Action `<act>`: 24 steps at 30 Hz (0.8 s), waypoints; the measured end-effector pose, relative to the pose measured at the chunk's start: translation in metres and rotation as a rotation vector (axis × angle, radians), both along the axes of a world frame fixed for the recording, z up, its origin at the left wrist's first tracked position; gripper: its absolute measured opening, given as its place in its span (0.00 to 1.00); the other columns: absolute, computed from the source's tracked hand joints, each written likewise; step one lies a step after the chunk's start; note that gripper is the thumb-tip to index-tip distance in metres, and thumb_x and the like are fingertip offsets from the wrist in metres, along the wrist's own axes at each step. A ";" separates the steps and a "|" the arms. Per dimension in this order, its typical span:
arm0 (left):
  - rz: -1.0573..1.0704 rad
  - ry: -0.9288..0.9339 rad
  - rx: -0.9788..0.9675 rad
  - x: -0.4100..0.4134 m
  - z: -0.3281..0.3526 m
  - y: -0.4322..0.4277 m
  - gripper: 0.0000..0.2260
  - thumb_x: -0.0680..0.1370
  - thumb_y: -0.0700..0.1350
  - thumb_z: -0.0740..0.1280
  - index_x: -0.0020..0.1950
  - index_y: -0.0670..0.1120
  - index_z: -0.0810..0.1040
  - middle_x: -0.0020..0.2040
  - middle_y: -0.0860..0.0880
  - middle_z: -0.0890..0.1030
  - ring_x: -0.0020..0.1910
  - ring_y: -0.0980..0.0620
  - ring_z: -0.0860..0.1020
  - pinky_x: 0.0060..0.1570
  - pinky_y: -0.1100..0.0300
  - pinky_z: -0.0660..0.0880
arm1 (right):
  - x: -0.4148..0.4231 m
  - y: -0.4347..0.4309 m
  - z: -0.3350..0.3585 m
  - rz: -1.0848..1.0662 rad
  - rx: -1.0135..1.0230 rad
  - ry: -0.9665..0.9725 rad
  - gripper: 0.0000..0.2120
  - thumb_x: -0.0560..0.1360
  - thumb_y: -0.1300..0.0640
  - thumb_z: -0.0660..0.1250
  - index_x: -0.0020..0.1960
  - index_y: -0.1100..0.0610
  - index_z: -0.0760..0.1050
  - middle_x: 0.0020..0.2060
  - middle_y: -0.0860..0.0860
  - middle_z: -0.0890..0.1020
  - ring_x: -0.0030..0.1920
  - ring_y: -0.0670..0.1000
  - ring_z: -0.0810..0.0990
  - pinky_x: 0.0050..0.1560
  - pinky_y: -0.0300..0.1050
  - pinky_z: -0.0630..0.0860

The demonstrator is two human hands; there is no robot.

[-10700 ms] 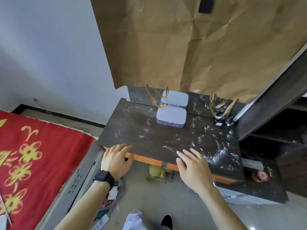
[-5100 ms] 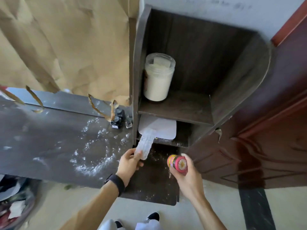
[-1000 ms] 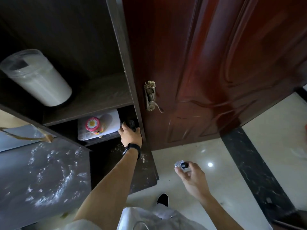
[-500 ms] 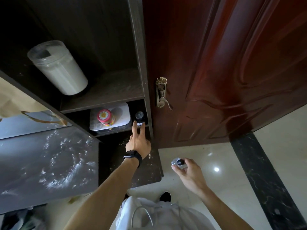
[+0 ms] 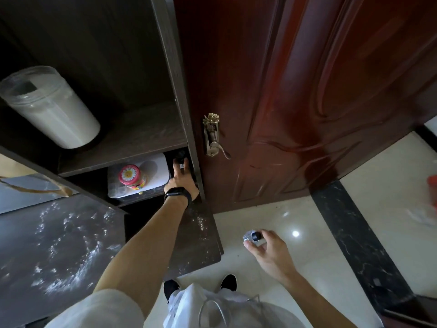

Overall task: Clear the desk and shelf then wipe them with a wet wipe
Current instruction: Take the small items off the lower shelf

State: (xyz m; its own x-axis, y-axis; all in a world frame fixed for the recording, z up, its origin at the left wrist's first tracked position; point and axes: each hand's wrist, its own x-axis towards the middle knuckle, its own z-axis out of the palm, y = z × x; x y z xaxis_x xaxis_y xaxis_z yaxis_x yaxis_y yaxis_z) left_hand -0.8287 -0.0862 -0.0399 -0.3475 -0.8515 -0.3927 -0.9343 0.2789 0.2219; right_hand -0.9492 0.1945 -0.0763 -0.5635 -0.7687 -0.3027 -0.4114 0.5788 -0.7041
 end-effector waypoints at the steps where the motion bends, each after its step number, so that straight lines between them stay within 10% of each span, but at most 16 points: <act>1: -0.007 0.004 0.000 -0.001 -0.001 -0.006 0.43 0.74 0.42 0.67 0.80 0.57 0.42 0.79 0.49 0.42 0.66 0.35 0.72 0.55 0.43 0.77 | 0.001 0.004 0.000 -0.009 -0.003 -0.001 0.15 0.72 0.46 0.74 0.55 0.52 0.81 0.47 0.48 0.81 0.42 0.47 0.81 0.49 0.40 0.77; 9: -0.031 0.247 0.060 0.011 0.010 -0.004 0.34 0.75 0.49 0.65 0.78 0.59 0.54 0.80 0.50 0.47 0.68 0.37 0.72 0.59 0.44 0.76 | 0.015 0.001 -0.007 0.036 0.043 0.015 0.16 0.73 0.43 0.72 0.55 0.52 0.80 0.47 0.46 0.80 0.42 0.45 0.80 0.48 0.39 0.75; 14: -0.063 0.421 -0.291 0.082 0.024 0.050 0.23 0.73 0.40 0.64 0.68 0.51 0.73 0.70 0.49 0.68 0.60 0.43 0.76 0.46 0.51 0.80 | 0.038 -0.066 -0.002 0.215 0.038 0.135 0.18 0.77 0.41 0.66 0.61 0.50 0.75 0.51 0.48 0.80 0.48 0.48 0.79 0.49 0.39 0.73; 24: -0.046 0.146 -0.893 0.183 0.099 0.023 0.32 0.77 0.52 0.63 0.80 0.46 0.57 0.80 0.47 0.54 0.79 0.48 0.53 0.75 0.40 0.54 | 0.085 -0.227 0.023 0.410 0.006 0.446 0.17 0.80 0.43 0.61 0.64 0.50 0.70 0.53 0.56 0.78 0.49 0.62 0.82 0.45 0.52 0.76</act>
State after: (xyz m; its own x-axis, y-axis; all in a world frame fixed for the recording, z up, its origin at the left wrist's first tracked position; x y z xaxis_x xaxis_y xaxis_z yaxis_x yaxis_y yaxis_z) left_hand -0.6461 -0.0634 0.0592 -0.3833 -0.8020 0.4581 -0.8975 0.4406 0.0205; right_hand -0.8638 -0.0321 -0.0538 -0.2949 -0.9491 -0.1107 -0.8564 0.3139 -0.4100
